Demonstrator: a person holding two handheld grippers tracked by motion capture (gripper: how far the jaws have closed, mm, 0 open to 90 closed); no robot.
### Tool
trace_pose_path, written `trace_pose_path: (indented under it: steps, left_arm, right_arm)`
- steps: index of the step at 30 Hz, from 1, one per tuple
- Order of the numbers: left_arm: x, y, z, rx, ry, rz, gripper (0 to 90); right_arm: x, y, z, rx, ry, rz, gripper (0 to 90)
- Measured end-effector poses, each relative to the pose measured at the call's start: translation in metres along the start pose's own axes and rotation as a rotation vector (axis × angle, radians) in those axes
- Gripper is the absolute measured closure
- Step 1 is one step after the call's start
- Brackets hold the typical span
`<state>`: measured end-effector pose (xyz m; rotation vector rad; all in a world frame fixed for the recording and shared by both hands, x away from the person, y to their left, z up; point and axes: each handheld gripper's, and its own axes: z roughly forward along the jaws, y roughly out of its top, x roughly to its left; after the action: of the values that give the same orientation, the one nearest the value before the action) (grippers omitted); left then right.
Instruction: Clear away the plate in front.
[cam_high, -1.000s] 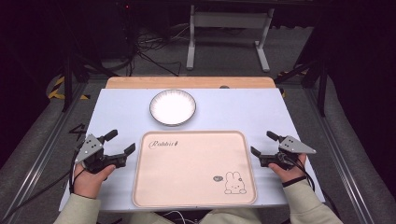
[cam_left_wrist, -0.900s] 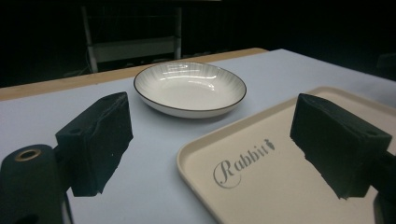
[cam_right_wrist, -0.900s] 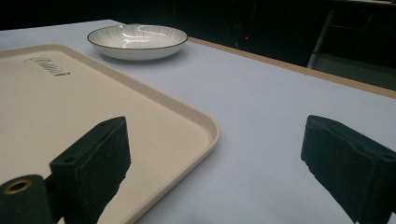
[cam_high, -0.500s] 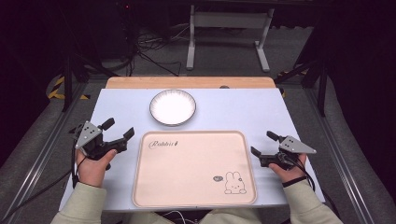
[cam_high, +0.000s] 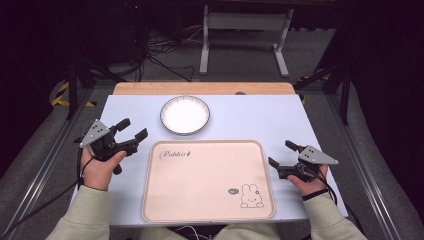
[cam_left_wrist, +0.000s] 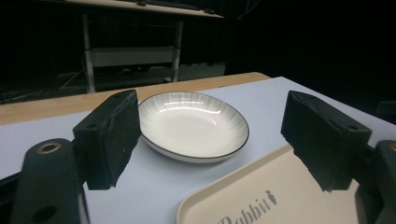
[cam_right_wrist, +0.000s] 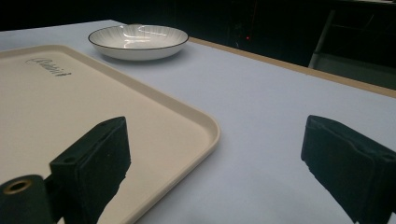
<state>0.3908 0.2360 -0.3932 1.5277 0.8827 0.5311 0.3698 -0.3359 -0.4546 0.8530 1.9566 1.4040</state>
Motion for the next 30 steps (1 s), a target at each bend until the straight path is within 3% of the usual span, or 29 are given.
trace_pose_path:
  steps: [1, 3, 6, 9, 14, 22, 24, 26, 30]
  left_arm:
    - [0.000, 0.000, 0.000, 0.000, 0.000, 0.000, 21.3]
    - [0.000, 0.012, 0.004, 0.017, 0.001, 0.040, 21.3]
    - [0.002, 0.018, 0.008, 0.031, -0.002, 0.052, 21.3]
    - [0.005, 0.023, 0.014, 0.021, -0.041, 0.083, 19.9]
    - [0.010, 0.030, 0.021, 0.039, -0.049, 0.088, 17.5]
    - [0.023, 0.042, 0.042, 0.062, -0.038, 0.043, 11.1]
    - [0.028, 0.041, 0.049, 0.037, -0.074, -0.019, 9.0]
    - [0.030, 0.042, 0.053, 0.025, -0.073, -0.057, 8.6]
    - [0.030, 0.046, 0.063, 0.043, -0.035, -0.036, 8.9]
  right_arm:
    - [0.000, 0.000, 0.000, 0.000, 0.000, 0.000, 8.2]
    - [0.000, 0.000, 0.000, 0.000, 0.003, 0.001, 8.2]
    - [0.000, 0.000, 0.000, -0.001, 0.007, 0.002, 7.9]
    - [-0.001, 0.000, 0.000, -0.003, 0.009, 0.000, 7.4]
    - [-0.001, 0.000, 0.000, 0.000, 0.010, 0.002, 7.3]
    - [-0.001, 0.000, 0.000, -0.001, 0.015, 0.006, 6.2]
    - [-0.001, 0.000, 0.000, 0.004, 0.015, 0.006, 6.2]
    - [-0.001, 0.000, 0.001, 0.007, 0.018, 0.002, 6.2]
    - [0.000, 0.000, 0.001, 0.011, 0.019, -0.006, 6.2]
